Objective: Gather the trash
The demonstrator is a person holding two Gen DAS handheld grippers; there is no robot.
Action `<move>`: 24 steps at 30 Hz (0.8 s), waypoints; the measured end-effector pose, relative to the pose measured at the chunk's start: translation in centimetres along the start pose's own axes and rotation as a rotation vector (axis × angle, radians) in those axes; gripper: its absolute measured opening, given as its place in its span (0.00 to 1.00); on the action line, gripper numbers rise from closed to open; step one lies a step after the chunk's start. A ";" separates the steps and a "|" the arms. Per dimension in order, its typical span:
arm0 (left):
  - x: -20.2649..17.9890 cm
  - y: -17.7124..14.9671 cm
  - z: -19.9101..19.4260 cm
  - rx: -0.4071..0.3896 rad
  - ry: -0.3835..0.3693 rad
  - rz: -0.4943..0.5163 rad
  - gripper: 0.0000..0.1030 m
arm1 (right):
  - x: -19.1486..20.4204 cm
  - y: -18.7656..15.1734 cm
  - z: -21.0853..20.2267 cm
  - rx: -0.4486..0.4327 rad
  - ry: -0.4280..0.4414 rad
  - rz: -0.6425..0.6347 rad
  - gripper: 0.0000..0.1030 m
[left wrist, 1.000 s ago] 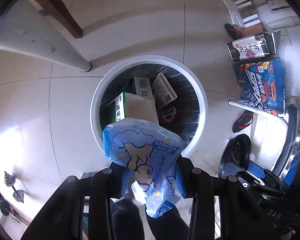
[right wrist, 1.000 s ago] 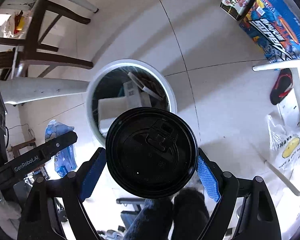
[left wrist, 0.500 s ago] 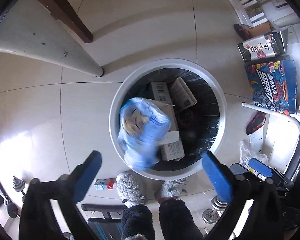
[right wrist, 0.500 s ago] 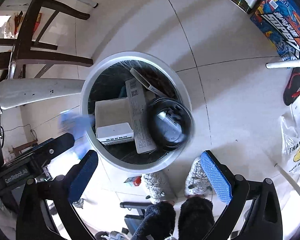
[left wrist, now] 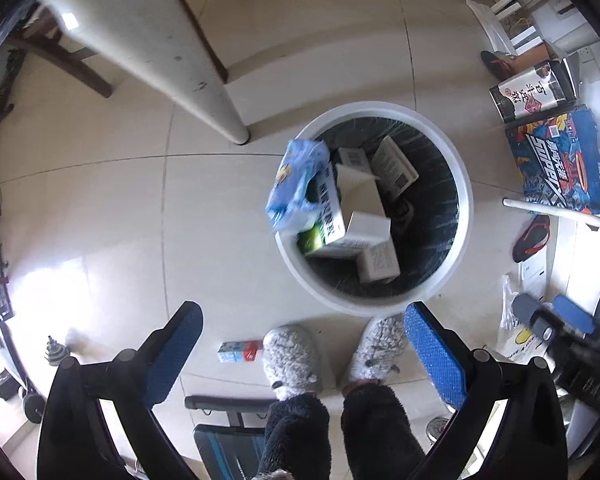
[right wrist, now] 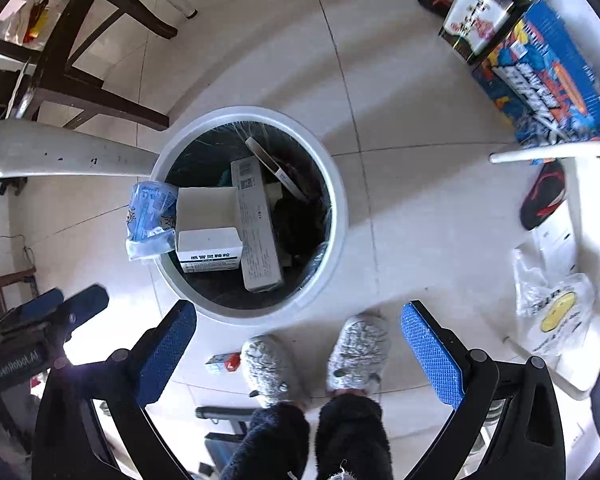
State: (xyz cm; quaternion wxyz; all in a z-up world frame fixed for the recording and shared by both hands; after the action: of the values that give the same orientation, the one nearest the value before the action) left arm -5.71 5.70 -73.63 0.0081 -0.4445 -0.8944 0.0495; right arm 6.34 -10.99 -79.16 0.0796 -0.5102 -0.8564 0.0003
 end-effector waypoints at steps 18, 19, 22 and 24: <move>-1.0 -8.7 -27.7 -0.127 -0.039 0.054 1.00 | 3.0 -8.3 -26.9 -0.112 0.045 -0.013 1.00; -1.1 -9.0 -29.9 -0.140 -0.047 0.060 1.00 | 3.4 -8.8 -29.0 -0.117 0.060 -0.015 1.00; -1.6 -9.8 -35.0 -0.170 -0.079 0.085 1.00 | 4.3 -10.5 -36.6 -0.140 0.112 -0.025 1.00; -2.0 -10.6 -38.7 -0.195 -0.112 0.086 1.00 | 4.9 -11.3 -40.6 -0.158 0.130 -0.038 1.00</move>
State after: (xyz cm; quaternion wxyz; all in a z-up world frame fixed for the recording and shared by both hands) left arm -10.63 0.94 -34.05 -0.0875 -0.4776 -0.8741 -0.0127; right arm -0.21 -15.41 -37.47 0.0947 -0.4976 -0.8562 -0.1020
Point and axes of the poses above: each gripper's, at about its wrist camera, not at the fingertips, and z roughly the way its jaws point, x to its left, y to its top, the point moved 7 cm from there along z, roughly the way its jaws point, and after that the axes turned 3 degrees about z, right-handed, at the moved point
